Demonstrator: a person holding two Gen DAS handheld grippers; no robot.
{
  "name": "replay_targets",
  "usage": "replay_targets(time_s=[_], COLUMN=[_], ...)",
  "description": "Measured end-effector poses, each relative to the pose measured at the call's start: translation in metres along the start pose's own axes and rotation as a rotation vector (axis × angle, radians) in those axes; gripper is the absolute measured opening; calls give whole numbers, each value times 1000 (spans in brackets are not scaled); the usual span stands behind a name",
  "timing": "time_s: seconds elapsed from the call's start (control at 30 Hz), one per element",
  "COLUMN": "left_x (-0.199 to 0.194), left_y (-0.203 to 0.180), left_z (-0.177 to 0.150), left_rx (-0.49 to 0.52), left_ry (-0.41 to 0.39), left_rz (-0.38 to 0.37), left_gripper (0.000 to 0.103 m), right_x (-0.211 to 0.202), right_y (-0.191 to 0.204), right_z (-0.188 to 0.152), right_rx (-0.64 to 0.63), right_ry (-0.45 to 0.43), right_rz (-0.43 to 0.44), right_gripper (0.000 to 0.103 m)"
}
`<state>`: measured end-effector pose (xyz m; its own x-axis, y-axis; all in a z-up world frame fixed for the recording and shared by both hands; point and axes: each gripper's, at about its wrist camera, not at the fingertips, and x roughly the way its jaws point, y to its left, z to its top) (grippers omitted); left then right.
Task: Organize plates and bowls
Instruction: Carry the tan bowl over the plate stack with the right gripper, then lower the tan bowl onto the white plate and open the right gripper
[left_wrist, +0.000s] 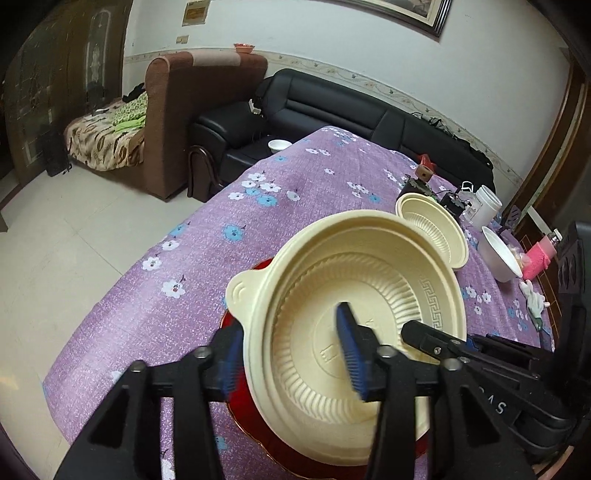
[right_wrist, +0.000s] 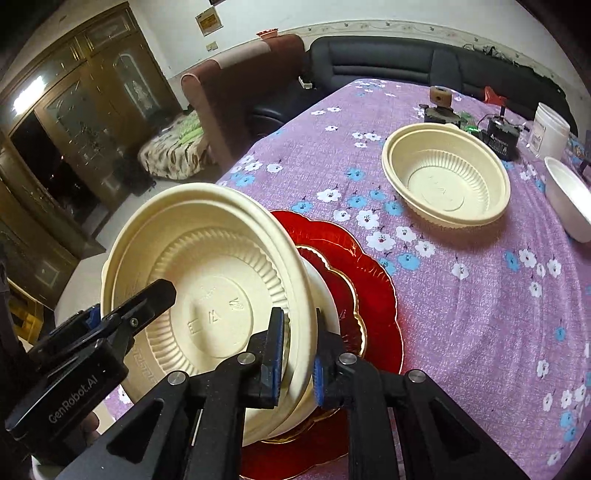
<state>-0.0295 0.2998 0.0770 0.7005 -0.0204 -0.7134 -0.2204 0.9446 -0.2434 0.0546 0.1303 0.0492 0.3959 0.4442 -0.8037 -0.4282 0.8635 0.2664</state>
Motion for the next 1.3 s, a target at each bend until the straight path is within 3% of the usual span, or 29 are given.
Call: replay_targets(time_s=[0.13, 0.3, 0.4, 0.5, 0.67, 0.93, 1.3], left_x=[-9, -19, -19, -18, -22, -32, -37], left_y=[5, 14, 15, 16, 15, -1, -43], left_z=[2, 4, 2, 2, 0, -3, -14], left_rx=[-33, -76, -77, -79, -91, -59, 27], left_ry=[-28, -56, -51, -43, -48, -63, -56], left_rz=[-20, -31, -24, -18, -13, -15, -23], left_gripper=[69, 74, 74, 74, 74, 78, 78], right_x=[0, -4, -8, -17, -31, -58, -81], right_y=[-3, -1, 6, 11, 14, 19, 0], right_z=[-1, -4, -6, -10, -15, -25, -39], right_rx=[6, 5, -32, -49, -72, -137, -147], right_ry=[8, 8, -23, -62, -110, -203, -250], right_rz=[-2, -16, -55, -88, -123, -246, -358], right_gripper=[15, 17, 29, 48, 58, 67, 68])
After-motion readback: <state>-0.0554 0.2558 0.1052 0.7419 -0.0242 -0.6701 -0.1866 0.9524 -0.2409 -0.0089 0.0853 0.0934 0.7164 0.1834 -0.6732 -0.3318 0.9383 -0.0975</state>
